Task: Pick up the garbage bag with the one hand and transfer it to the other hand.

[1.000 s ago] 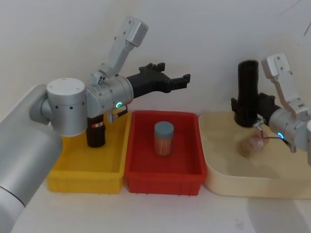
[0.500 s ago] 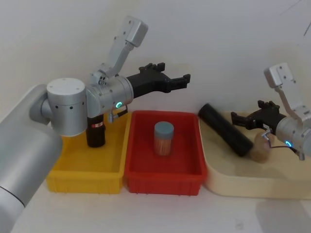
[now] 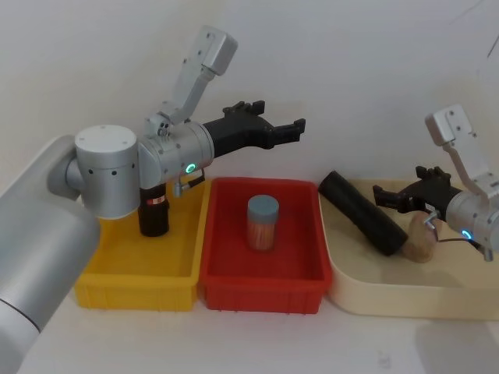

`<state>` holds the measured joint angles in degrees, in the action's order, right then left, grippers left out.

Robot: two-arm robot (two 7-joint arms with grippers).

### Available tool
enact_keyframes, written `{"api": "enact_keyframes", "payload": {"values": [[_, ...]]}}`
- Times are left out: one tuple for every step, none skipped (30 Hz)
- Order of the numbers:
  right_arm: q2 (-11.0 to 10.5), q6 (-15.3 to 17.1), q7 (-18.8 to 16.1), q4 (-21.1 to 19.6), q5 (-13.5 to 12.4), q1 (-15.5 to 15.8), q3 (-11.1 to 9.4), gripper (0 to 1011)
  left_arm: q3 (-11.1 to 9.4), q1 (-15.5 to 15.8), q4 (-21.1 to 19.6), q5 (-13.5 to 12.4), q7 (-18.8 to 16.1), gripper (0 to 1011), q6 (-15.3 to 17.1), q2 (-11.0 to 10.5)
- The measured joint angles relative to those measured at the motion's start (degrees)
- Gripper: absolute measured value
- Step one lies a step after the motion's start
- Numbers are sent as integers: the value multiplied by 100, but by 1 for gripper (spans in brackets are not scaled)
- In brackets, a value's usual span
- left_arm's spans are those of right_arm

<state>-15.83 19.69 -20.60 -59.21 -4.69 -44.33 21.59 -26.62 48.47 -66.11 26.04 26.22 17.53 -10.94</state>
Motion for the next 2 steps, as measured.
{"api": "enact_keyframes", "payload": {"values": [[-3, 2, -4, -1, 1, 1, 0, 999, 0, 0, 0, 0, 0, 1002, 0, 0], [-8, 6, -11, -4, 2, 3, 2, 999, 0, 0, 0, 0, 0, 1002, 0, 0]]}}
